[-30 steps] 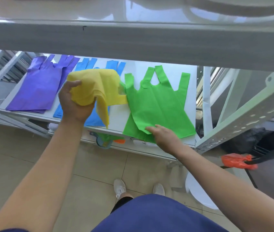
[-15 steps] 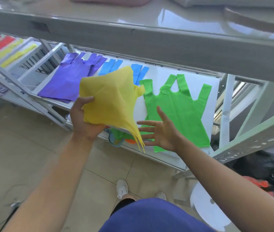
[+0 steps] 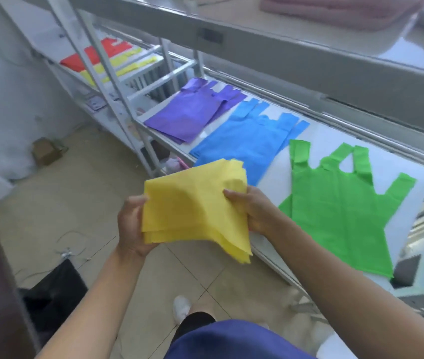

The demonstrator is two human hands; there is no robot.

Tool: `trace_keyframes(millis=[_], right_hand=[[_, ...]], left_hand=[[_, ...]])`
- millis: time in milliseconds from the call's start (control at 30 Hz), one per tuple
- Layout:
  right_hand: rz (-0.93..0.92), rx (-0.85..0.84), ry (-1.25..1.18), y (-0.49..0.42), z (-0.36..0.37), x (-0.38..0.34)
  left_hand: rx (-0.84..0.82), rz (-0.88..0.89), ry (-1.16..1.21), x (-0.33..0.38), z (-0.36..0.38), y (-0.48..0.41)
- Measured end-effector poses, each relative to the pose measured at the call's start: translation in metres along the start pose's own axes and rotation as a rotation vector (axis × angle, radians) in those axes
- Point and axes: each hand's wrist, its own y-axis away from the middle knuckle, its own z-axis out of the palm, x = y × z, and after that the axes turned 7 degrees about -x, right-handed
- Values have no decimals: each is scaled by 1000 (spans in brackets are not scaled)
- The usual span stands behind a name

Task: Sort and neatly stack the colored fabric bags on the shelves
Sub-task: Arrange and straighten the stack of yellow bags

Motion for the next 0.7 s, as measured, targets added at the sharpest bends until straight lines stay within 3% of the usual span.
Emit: trace_keyframes(millis=[133,300,400,567,700], right_hand=[[-82,-27,238,-26,29,-22],[-25,-118,295,-68,74,-30],[19,-143,328,-100,117,-25],[-56,-92,404,-163,204,-21],[-13,-82,352,-214,256,-19]], left_hand=[[155,-114,-152,53,-32,3],[446,-144,-322,92,-72,1],[480,-10,-392,130,-104,19],[602,211,-590,212,-137,46],[697,323,-602,272,-168,62]])
